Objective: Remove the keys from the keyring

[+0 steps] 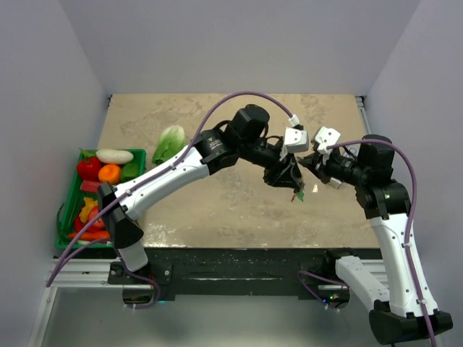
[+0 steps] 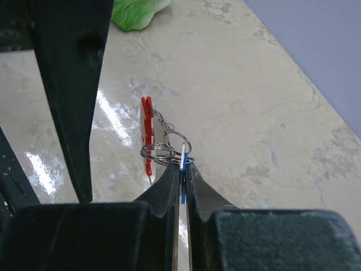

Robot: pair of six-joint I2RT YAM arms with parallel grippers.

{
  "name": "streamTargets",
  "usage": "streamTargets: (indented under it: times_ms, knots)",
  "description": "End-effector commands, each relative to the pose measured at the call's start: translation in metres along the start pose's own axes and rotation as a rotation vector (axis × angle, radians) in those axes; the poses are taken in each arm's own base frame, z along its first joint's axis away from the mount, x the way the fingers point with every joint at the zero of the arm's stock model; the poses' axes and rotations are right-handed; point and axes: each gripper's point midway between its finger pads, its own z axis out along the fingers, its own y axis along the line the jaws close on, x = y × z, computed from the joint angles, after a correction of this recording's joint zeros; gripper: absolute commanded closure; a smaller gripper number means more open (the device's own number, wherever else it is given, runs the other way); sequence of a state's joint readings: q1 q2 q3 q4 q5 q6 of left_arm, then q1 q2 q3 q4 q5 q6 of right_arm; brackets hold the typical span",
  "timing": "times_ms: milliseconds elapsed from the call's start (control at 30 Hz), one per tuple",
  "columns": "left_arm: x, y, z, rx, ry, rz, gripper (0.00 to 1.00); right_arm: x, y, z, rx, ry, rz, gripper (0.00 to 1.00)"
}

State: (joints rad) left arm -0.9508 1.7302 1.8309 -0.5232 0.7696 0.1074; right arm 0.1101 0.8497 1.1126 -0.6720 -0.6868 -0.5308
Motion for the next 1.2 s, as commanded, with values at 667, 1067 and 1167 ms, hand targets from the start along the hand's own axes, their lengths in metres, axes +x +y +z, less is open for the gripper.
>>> streamTargets:
  times_ms: [667,1067,1167]
  knots:
    - [0.000,0.054,-0.005,-0.271,0.005,0.037,0.58,-0.033,0.005,-0.016,-0.005,-0.085,-0.062,1.00]
    - [-0.001,0.061,-0.009,-0.318,0.006,0.054,0.59,-0.035,0.012,-0.019,-0.030,-0.090,-0.061,1.00]
    - [-0.002,0.063,-0.010,-0.328,0.005,0.057,0.59,-0.035,0.015,-0.019,-0.043,-0.096,-0.059,1.00]
